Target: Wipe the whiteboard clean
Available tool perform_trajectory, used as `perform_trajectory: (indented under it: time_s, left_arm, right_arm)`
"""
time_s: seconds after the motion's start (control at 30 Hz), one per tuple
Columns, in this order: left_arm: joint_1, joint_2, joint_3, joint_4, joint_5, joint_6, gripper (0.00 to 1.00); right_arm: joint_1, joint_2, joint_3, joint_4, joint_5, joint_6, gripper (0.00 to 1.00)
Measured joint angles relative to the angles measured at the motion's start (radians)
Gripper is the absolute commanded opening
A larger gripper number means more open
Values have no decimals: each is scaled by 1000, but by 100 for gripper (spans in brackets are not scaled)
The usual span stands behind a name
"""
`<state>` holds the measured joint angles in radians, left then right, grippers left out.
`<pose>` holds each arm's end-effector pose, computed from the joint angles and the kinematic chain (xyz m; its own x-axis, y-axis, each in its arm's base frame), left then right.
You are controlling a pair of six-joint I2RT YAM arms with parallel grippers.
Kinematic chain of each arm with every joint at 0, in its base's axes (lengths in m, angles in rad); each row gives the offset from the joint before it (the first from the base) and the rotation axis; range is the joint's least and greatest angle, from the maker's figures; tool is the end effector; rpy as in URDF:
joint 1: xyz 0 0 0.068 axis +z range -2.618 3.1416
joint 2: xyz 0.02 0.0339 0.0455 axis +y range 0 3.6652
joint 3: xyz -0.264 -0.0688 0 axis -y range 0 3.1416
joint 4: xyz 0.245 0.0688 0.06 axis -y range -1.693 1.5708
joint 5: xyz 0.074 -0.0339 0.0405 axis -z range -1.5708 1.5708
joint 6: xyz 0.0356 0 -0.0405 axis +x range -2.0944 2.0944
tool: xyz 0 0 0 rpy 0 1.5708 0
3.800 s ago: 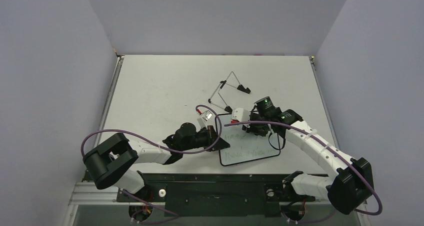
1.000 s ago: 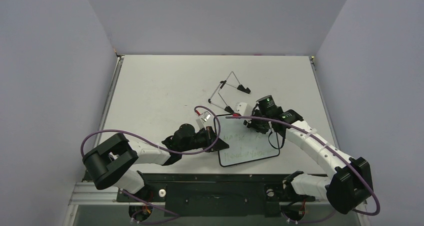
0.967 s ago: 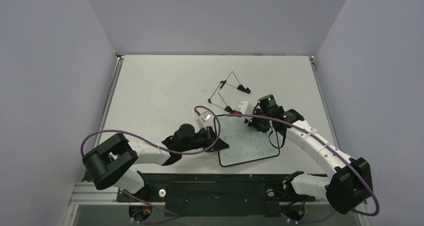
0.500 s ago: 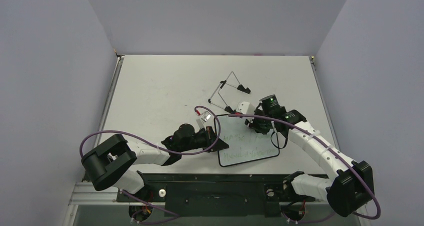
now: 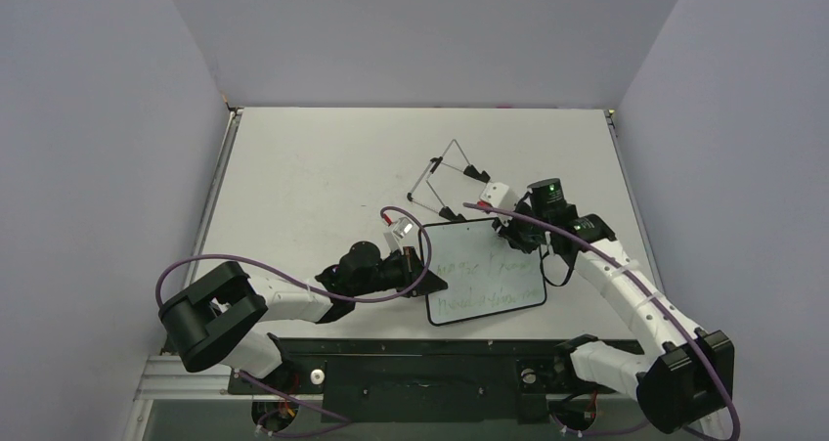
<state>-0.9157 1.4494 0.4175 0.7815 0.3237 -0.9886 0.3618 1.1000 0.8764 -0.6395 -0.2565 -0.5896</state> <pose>0.1553 -0.2207 0.1694 -0.8678 -0.1703 -0.4669 0.3905 0.3474 -0.8525 0.2053 0.0874 0.2706 -0.3145 -0.6941 -0.6475 -0.8079 0.5539 -0.2012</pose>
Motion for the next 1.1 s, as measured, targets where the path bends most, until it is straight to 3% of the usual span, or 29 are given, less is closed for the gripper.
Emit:
perform_trajectory:
  time_s: [0.4,0.77,1.1]
  left_arm:
    - [-1,-2,0,-14,-5,-19,0]
    - [-1,-2,4,-14,-1,-2,0]
    - [-1,-2,4,-18,-2,-11,0]
  right_arm:
    - [125,90,9,-83,-13,-102,0]
    - [92,90,9,39,164,24,0]
    - [138,89,14,-106,-9,-134,0]
